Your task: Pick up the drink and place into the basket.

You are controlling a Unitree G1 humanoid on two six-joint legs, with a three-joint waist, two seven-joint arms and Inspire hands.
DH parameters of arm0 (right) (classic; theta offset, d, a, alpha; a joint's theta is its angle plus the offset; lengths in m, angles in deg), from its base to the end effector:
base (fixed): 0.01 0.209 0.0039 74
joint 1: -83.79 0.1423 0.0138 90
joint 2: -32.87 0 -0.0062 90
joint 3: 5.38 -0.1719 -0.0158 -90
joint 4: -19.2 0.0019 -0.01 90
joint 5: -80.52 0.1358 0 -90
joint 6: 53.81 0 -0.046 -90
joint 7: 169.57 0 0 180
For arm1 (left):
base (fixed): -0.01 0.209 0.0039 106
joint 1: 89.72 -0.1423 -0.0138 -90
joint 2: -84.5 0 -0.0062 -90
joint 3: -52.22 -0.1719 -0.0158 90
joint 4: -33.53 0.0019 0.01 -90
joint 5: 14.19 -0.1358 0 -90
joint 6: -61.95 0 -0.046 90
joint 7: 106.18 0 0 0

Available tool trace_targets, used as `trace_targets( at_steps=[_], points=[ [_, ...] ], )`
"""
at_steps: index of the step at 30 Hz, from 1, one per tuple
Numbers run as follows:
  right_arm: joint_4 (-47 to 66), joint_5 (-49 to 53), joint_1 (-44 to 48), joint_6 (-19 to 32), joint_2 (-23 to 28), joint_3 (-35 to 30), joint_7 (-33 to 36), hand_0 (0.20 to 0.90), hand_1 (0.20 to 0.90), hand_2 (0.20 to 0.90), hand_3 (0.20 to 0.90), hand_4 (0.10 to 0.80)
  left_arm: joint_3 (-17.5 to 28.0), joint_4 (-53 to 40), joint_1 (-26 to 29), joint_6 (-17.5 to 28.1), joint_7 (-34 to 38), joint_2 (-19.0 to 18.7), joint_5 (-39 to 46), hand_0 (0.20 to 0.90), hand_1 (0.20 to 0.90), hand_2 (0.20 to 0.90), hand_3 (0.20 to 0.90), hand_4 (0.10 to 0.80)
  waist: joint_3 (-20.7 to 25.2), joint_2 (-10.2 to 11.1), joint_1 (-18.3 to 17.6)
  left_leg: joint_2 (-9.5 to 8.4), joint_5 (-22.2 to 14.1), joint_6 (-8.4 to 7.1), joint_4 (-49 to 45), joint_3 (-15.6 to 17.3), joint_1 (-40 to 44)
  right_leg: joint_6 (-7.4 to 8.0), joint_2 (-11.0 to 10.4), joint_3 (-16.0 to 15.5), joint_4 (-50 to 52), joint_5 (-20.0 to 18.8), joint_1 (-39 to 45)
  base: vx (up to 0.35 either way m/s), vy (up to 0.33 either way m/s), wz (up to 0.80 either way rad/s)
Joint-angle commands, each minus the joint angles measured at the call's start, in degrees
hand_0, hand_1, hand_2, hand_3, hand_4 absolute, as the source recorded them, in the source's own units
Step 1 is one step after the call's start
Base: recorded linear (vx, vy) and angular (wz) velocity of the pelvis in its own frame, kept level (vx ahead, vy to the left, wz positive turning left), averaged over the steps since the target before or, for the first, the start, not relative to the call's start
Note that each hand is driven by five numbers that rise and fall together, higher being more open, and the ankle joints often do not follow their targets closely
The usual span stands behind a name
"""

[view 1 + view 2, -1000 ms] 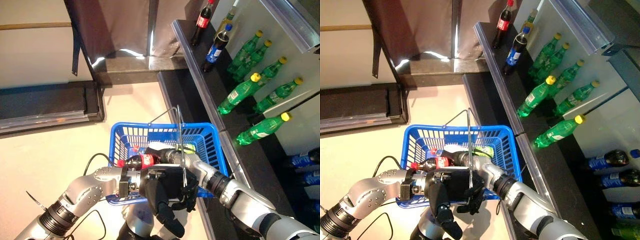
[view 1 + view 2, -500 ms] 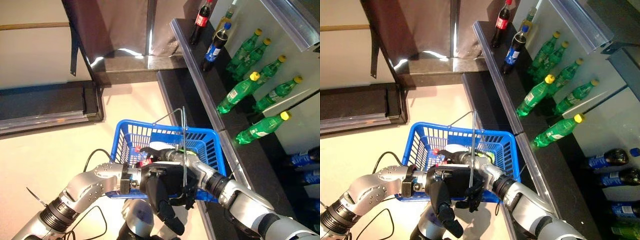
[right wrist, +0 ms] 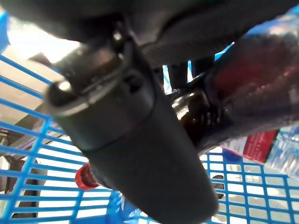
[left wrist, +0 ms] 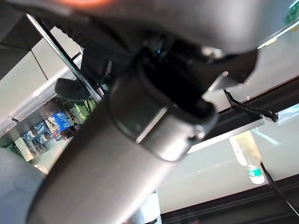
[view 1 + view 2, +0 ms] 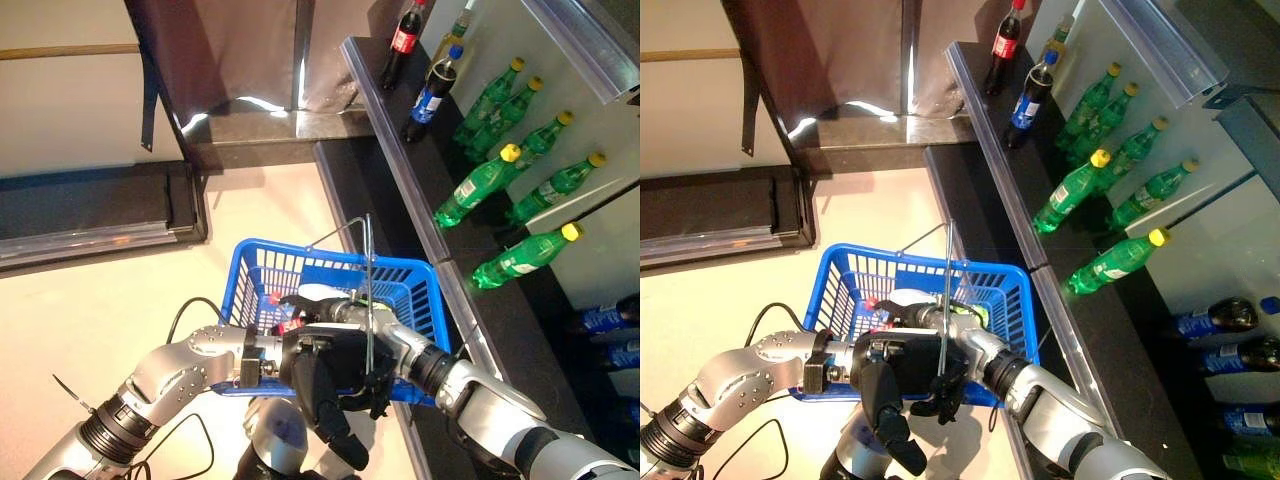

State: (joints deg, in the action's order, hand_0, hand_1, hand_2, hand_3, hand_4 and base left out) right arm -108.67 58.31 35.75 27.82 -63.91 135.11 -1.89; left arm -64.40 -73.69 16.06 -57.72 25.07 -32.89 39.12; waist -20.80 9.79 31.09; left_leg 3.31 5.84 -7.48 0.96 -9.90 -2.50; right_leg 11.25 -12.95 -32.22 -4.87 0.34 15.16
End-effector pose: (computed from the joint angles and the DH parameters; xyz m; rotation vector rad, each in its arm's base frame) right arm 0.2743 -0.0445 0.0617 -1.1802 0.0830 0.8785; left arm 0.2108 0.1560 0.1163 -0.1731 0.3957 -1.4932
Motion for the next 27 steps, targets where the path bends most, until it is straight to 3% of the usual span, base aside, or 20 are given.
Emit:
trace_targets(
  at_steps=[1, 10, 13, 14, 15, 27],
  points=[
    [-5.23, 2.84, 2.02, -0.75, -2.76, 0.63, 4.40, 0.900, 0.900, 0.900, 0.900, 0.800, -1.73, -19.55, 9.84, 14.80, -13.87, 20.78, 15.12, 0.300, 0.300, 0.300, 0.200, 0.100, 20.38, -1.51, 0.06, -1.08, -1.61, 2.17, 4.04, -2.89, 3.01, -4.36, 3.91, 0.66, 3.84, 0.30, -1.24, 0.000, 0.000, 0.00],
    [1.92, 9.70, -0.50, -2.67, 3.65, -3.96, 5.65, 0.900, 0.900, 0.900, 0.900, 0.800, 2.33, -19.34, 6.25, 17.17, -10.11, 17.37, 15.03, 0.300, 0.300, 0.300, 0.200, 0.100, 20.15, -1.65, -0.84, -0.89, -1.36, 2.15, 4.04, -1.95, 3.17, -4.08, 3.66, 0.85, 4.15, 0.17, -1.30, -0.009, 0.009, 0.00],
    [4.69, 10.60, -1.04, -2.93, 5.96, -4.69, 5.38, 0.900, 0.900, 0.900, 0.900, 0.800, 3.63, -19.49, 5.19, 18.28, -10.41, 16.13, 15.31, 0.300, 0.300, 0.300, 0.200, 0.100, 20.11, -2.01, -1.14, -1.30, 0.18, 2.58, 4.04, -1.61, 2.47, -4.20, 3.05, 0.01, 4.23, -1.25, -1.97, -0.040, 0.036, -0.05],
    [7.16, 11.55, -1.89, -2.72, 7.80, -5.23, 5.63, 0.900, 0.900, 0.900, 0.900, 0.800, 5.27, -19.50, 4.10, 18.64, -11.03, 15.12, 16.00, 0.300, 0.300, 0.300, 0.200, 0.100, 20.21, -1.76, -1.44, -0.82, -1.19, 2.15, 4.04, -1.34, 3.01, -3.90, 3.52, 0.96, 4.12, 0.01, -1.48, -0.022, 0.010, -0.07],
    [8.20, 11.91, -2.44, -2.43, 8.86, -5.55, 5.87, 0.900, 0.900, 0.900, 0.900, 0.800, 5.85, -19.70, 3.66, 18.86, -11.31, 14.73, 16.40, 0.300, 0.300, 0.300, 0.200, 0.100, 20.11, -2.03, -1.55, -1.23, 0.20, 2.60, 4.04, -1.28, 2.45, -4.11, 2.97, 0.07, 4.27, -1.25, -2.06, -0.021, 0.008, -0.12],
    [17.42, 14.51, -6.11, 0.72, 15.00, -9.67, 5.09, 0.900, 0.900, 0.900, 0.900, 0.800, 11.33, -20.45, 0.37, 20.62, -12.15, 12.27, 17.35, 0.300, 0.300, 0.300, 0.200, 0.100, 19.98, -2.40, -2.77, -0.76, 0.38, 2.54, 4.04, -0.20, 2.52, -4.05, 3.00, 0.37, 4.48, -1.03, -2.13, -0.016, 0.008, -0.03]
  ],
)
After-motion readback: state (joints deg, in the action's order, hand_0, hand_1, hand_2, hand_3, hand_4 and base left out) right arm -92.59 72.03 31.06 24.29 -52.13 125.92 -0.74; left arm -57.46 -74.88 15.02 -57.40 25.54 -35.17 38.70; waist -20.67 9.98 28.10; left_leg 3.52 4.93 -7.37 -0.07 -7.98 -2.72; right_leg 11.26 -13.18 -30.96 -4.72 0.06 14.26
